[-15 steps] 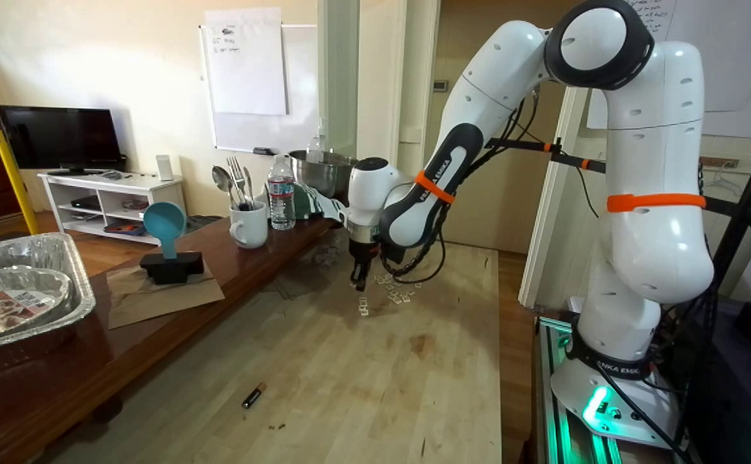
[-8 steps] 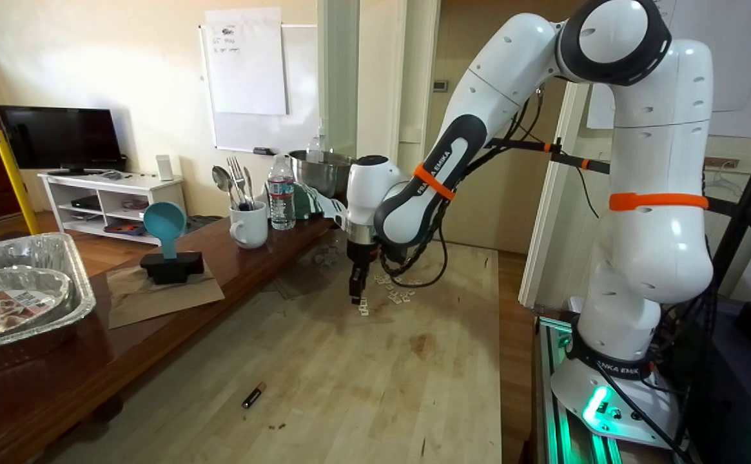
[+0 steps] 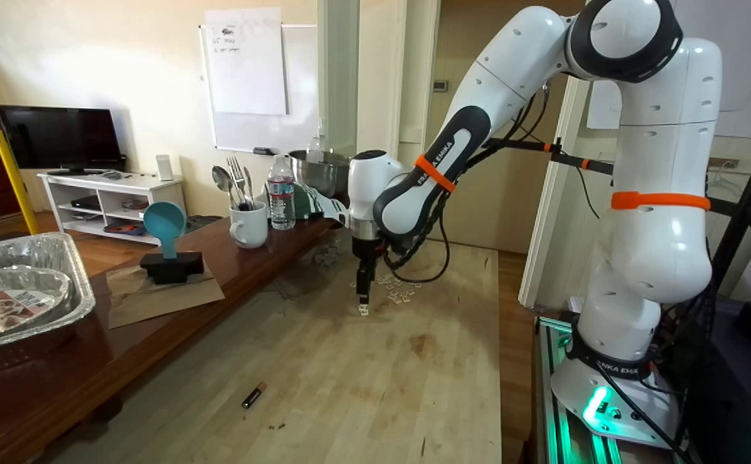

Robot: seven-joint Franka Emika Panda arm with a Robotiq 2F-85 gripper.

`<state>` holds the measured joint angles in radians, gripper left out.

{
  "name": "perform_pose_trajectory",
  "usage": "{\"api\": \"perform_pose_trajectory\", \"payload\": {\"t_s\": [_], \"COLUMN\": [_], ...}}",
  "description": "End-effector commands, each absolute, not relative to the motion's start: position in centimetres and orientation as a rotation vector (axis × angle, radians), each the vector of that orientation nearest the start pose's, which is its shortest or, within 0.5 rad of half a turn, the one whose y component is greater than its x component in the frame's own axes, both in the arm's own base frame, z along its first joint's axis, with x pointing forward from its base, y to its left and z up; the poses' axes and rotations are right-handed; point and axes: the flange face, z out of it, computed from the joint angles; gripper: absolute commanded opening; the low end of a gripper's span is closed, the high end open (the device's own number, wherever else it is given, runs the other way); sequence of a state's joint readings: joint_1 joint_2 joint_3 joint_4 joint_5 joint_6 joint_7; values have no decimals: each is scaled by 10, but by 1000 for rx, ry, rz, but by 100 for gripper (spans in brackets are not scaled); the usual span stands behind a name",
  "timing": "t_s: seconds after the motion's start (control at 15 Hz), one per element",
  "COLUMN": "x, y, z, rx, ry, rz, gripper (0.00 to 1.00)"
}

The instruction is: Spell the word tame using the tile letters

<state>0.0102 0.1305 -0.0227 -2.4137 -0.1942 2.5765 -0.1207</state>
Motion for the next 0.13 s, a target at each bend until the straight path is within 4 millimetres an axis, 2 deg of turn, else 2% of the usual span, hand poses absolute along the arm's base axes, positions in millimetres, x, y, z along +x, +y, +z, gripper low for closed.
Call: {"api": "perform_pose_trajectory", "payload": {"t_s": [0.0,0.07], "x": [498,498], "y": [-5,-6], "z": [262,263], "rx": [-3223,-3224], "ry": [-438,-436], "rz": [-32,-30], "gripper": [100,100]}}
